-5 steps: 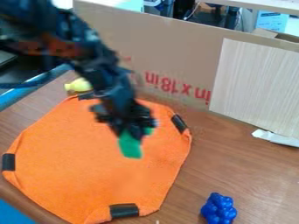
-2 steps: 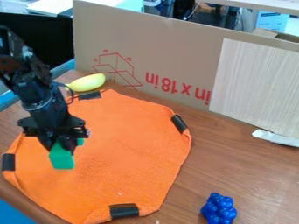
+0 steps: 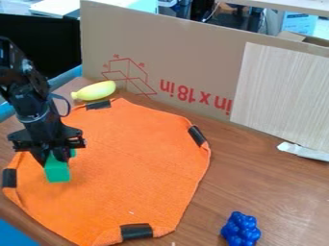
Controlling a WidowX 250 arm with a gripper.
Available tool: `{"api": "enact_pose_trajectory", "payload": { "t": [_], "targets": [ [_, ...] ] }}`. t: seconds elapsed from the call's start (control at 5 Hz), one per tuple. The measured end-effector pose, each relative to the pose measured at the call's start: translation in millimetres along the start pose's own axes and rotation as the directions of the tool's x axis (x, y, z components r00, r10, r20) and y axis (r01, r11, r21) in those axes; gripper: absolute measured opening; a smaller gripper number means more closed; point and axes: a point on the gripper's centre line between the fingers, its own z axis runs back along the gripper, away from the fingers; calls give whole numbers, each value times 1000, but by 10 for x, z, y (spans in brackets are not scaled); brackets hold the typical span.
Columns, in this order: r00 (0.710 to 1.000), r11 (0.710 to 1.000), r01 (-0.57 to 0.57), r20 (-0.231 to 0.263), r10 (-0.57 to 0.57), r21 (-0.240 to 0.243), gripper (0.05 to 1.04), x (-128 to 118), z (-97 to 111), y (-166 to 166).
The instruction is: Put the green figure on the edge of the cloth
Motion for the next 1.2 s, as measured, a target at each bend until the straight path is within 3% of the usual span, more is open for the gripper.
{"api": "enact_pose_trajectory", "payload": {
  "t": [0.2, 0.6, 0.8, 1.0, 1.2],
  "targets": [
    [998, 998, -64, 7, 64, 10, 288, 55, -55, 138],
    [996, 996, -78, -26, 79, 46, 331, 34, -186, 306],
    [997, 997, -67, -37, 69, 46, 622, 52, -164, 309],
    [996, 998, -58, -60, 59, 13, 929, 59, -119, 257],
    [996, 997, -66, -62, 65, -26, 1003, 137, 97, 192]
  ]
}}
